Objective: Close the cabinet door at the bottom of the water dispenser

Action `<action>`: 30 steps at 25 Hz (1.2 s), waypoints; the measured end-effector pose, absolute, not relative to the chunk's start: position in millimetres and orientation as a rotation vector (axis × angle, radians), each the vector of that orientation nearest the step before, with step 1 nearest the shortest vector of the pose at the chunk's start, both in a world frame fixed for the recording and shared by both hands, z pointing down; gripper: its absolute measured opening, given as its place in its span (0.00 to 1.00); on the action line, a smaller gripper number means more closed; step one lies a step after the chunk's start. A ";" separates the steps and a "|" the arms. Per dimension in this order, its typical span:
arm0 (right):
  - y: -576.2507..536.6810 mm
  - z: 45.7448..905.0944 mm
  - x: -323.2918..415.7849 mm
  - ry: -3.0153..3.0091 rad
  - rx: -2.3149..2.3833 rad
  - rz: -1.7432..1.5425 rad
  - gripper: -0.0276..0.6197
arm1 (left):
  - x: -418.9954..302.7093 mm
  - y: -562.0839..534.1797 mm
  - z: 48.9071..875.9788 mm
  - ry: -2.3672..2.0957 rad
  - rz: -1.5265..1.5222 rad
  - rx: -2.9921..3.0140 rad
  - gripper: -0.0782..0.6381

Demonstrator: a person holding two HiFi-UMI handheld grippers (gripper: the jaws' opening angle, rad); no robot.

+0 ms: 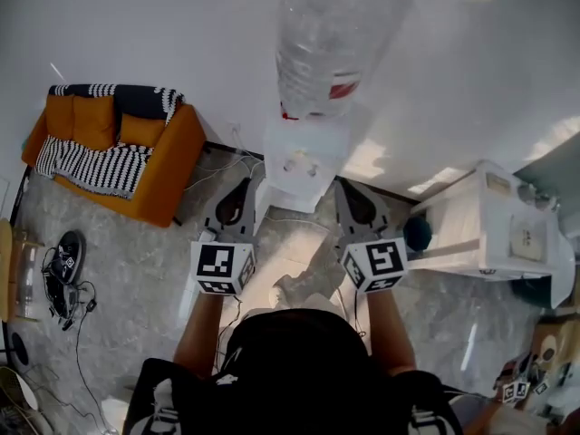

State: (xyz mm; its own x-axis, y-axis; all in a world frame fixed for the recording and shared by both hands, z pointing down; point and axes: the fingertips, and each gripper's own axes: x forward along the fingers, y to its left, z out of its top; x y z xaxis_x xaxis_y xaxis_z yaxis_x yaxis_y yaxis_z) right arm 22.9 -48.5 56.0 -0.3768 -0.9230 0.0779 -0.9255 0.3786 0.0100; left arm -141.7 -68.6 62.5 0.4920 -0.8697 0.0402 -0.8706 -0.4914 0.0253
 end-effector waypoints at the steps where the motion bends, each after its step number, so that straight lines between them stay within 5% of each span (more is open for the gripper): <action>1: -50.9 58.0 22.2 -2.548 1.704 0.059 0.09 | -142.3 -70.6 65.8 -1.558 0.037 2.667 0.12; 30: -105.5 174.3 29.5 -2.498 1.475 0.327 0.09 | -134.0 -89.1 190.8 -1.528 0.207 2.423 0.12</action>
State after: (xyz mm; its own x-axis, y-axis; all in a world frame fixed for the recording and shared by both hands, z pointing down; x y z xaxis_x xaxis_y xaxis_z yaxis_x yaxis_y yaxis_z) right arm 29.5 -105.5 174.3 -0.4708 -0.8294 0.3006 -0.8789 0.4706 -0.0781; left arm -134.0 -89.1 190.8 0.4339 -0.8623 0.2611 -0.9007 -0.4079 0.1496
